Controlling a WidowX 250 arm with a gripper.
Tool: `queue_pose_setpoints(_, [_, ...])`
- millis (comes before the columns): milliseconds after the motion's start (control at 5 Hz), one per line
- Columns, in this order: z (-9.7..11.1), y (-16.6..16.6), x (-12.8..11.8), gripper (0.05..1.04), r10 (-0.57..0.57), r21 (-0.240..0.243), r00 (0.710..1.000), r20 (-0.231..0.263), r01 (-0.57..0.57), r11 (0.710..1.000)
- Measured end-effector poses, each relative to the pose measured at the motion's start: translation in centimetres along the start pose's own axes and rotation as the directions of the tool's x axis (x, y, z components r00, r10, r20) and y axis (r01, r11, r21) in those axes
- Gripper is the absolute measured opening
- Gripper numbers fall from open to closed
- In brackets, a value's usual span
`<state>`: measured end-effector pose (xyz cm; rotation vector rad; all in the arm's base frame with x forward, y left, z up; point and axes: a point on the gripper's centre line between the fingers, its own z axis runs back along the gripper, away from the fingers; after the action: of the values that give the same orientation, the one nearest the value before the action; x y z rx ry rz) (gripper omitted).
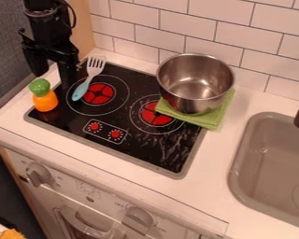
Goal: Moove the silver pot between two burners
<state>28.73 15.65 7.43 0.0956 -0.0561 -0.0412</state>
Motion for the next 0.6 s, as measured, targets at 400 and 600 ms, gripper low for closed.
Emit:
queue_pose_setpoints(400, [-0.8, -2.5, 0.5, 1.001, -0.015, -0.075, 0.999, -0.03, 0.013, 0.997])
queue_pose_setpoints(600, [0.9, -5.5, 2.8, 1.001, -0.048, -0.117, 0.998, 0.027, 0.051, 0.992])
